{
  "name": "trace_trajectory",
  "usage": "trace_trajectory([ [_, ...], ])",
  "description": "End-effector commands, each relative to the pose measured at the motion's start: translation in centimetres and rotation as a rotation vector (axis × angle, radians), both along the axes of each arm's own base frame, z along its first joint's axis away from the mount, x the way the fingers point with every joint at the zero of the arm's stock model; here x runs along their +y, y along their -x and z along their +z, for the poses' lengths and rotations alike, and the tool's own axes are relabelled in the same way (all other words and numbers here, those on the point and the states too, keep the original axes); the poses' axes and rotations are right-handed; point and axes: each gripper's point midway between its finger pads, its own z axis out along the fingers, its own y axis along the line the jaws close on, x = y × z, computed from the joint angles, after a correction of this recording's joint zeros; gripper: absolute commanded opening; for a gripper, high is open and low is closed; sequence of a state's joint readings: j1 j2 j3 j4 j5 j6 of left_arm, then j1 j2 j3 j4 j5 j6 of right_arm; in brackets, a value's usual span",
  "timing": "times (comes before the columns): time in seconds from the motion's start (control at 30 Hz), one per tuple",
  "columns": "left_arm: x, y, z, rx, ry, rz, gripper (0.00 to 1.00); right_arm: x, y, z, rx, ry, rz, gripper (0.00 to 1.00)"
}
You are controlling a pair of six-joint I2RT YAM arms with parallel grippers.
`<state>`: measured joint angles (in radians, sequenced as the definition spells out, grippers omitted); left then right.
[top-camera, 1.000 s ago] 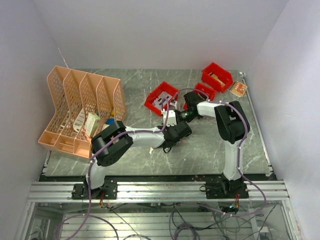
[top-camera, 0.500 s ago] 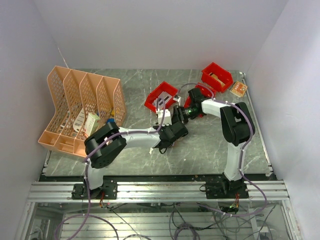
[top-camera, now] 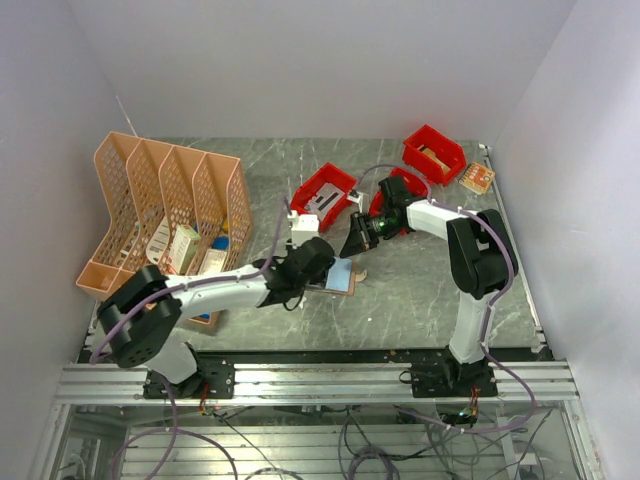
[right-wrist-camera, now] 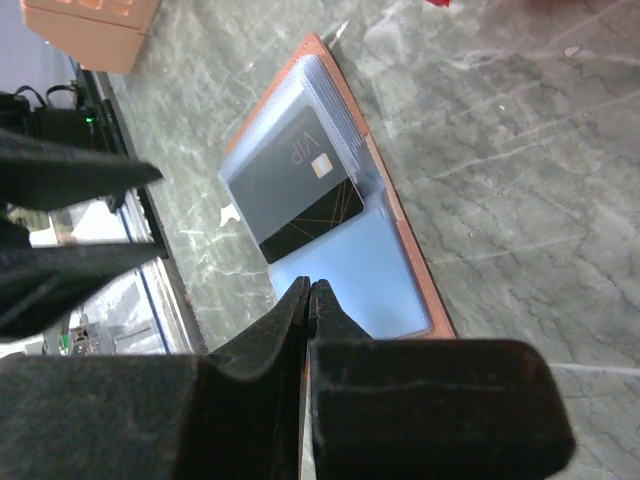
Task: Put the credit cards into the card holder
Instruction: Insert the credit card into the card holder.
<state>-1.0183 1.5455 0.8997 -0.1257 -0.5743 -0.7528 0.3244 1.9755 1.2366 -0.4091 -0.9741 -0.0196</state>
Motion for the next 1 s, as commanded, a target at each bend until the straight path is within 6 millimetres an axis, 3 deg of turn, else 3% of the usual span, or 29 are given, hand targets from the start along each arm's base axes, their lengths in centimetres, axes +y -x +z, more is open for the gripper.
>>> trace_trajectory([
  [0.0,0.8,-0.8,0.9,0.012,0.118,-0.110,0.52,0.1,0.3,-1.4,-0.018,0.060,-0.002,0.00],
  [0.17,3.4,-1.9,-1.5,0.115,0.175,-0.098,0.43,0.6,0.9,-2.8,-0.006,0.109,0.009,0.00],
  [0.37,3.8,-1.6,-5.2,0.231,0.141,-0.093,0.19,0.9,1.3,-4.2,-0.004,0.165,0.023,0.00],
  [0.6,4.0,-0.6,-7.1,0.288,0.123,-0.105,0.16,1.3,1.7,-5.7,0.017,0.207,0.038,0.00],
  [0.97,1.9,0.4,-7.3,0.317,0.187,-0.190,0.15,3.0,1.7,-3.6,0.031,0.078,0.051,0.00],
])
